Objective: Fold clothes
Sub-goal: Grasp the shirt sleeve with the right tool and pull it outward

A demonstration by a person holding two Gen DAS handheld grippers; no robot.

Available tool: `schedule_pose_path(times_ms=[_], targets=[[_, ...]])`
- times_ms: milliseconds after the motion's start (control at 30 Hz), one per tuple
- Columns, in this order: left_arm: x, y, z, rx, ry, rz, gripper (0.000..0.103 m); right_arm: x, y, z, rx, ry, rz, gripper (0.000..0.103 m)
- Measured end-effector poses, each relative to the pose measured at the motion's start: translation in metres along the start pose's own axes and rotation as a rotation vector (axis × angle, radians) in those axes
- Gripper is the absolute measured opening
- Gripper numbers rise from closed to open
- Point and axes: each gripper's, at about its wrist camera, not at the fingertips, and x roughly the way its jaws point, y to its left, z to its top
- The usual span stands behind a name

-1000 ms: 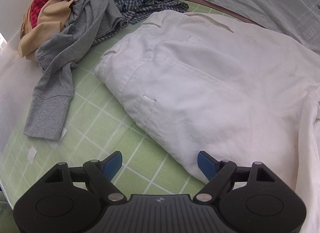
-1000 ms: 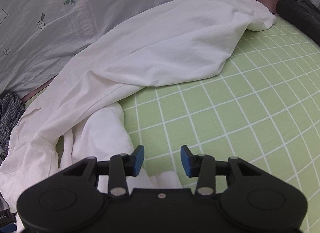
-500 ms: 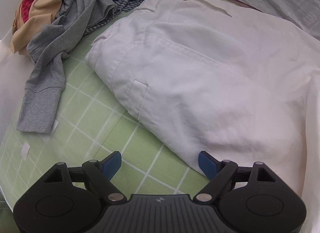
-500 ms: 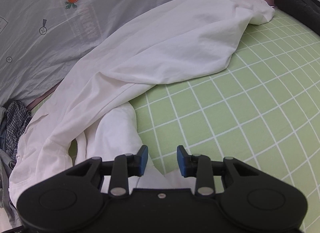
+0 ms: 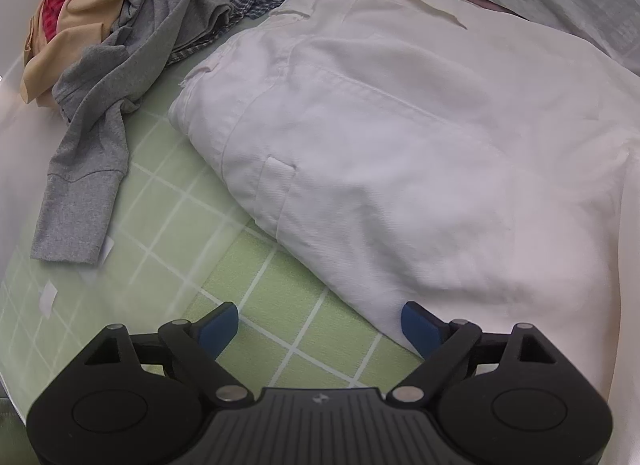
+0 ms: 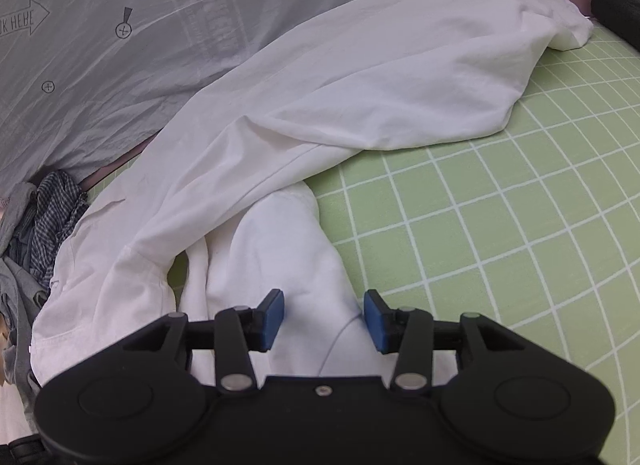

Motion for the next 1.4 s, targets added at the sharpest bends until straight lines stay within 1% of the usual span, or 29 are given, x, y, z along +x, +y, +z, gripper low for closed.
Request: schedule_pose_path(times_ms=[67,100,133,167,200,267,333,433,500,600,767,833,867,933,1033,1067,1100,1133,1167,1200,1233,1267,1300,1400], targets=[[0.001,0.001,0.000,0.001,-0.002,0.003,0.092,0.004,0.000,-0.001,-0.011,0.017,-0.005,0.044],[0.001,0.001,0.000,0.002,-0.004,0.003,0.093,0.006,-0.001,-0.002,-0.027,0.026,-0.004,0.037],[0.002,0.001,0.000,0.003,-0.006,0.001,0.093,0.007,0.000,-0.003,-0.054,0.034,-0.006,0.033],[0.002,0.001,-0.001,0.005,-0.009,-0.002,0.093,0.009,0.000,-0.003,-0.083,0.041,-0.010,0.020],[0.002,0.002,-0.001,0.008,-0.011,-0.004,0.093,0.008,-0.001,-0.004,-0.095,0.043,-0.003,0.015],[0.002,0.002,-0.002,0.015,-0.017,-0.005,0.094,0.002,-0.009,-0.004,-0.053,0.037,0.032,0.009],[0.003,0.003,-0.002,0.018,-0.020,-0.002,0.096,-0.007,-0.013,-0.003,-0.045,0.019,0.034,0.007],[0.005,0.008,-0.002,0.000,-0.014,-0.015,0.098,-0.032,-0.021,-0.006,-0.119,-0.060,-0.078,0.006],[0.005,0.010,-0.002,-0.005,-0.013,-0.023,0.099,-0.051,-0.038,-0.007,-0.121,-0.117,-0.170,0.005],[0.003,0.011,-0.003,-0.007,-0.012,-0.026,0.099,-0.084,-0.082,-0.009,-0.024,-0.205,-0.349,0.005],[-0.002,0.014,-0.004,-0.028,-0.019,-0.028,0.098,-0.122,-0.147,-0.013,0.145,-0.301,-0.630,0.005],[-0.007,0.020,-0.003,-0.054,-0.043,-0.051,0.098,-0.138,-0.173,-0.015,0.214,-0.338,-0.742,0.005],[-0.009,0.024,-0.001,-0.075,-0.061,-0.075,0.098,-0.145,-0.186,-0.016,0.248,-0.357,-0.798,0.005],[-0.013,0.032,0.006,-0.126,-0.094,-0.131,0.098,-0.141,-0.195,-0.019,0.253,-0.327,-0.792,0.006],[-0.010,0.039,0.018,-0.201,-0.100,-0.174,0.096,-0.132,-0.194,-0.024,0.223,-0.299,-0.786,0.006],[-0.009,0.039,0.022,-0.216,-0.098,-0.182,0.090,-0.130,-0.194,-0.025,0.230,-0.295,-0.779,0.006],[-0.008,0.038,0.025,-0.220,-0.092,-0.186,0.078,-0.128,-0.195,-0.025,0.240,-0.291,-0.772,0.006],[-0.006,0.036,0.029,-0.223,-0.087,-0.190,0.070,-0.127,-0.195,-0.026,0.249,-0.287,-0.764,0.006],[-0.005,0.035,0.032,-0.226,-0.081,-0.194,0.053,-0.125,-0.195,-0.027,0.258,-0.284,-0.757,0.006],[-0.004,0.034,0.036,-0.230,-0.076,-0.198,0.043,-0.125,-0.196,-0.028,0.259,-0.283,-0.757,0.006],[-0.004,0.032,0.038,-0.225,-0.076,-0.197,0.038,-0.125,-0.196,-0.029,0.260,-0.285,-0.758,0.006],[-0.006,0.029,0.039,-0.212,-0.085,-0.191,0.029,-0.126,-0.196,-0.030,0.264,-0.287,-0.757,0.006],[-0.010,0.028,0.039,-0.200,-0.095,-0.183,0.025,-0.129,-0.198,-0.032,0.276,-0.291,-0.755,0.006],[-0.027,0.034,0.036,-0.197,-0.153,-0.167,0.018,-0.136,-0.203,-0.037,0.306,-0.302,-0.751,0.006]])
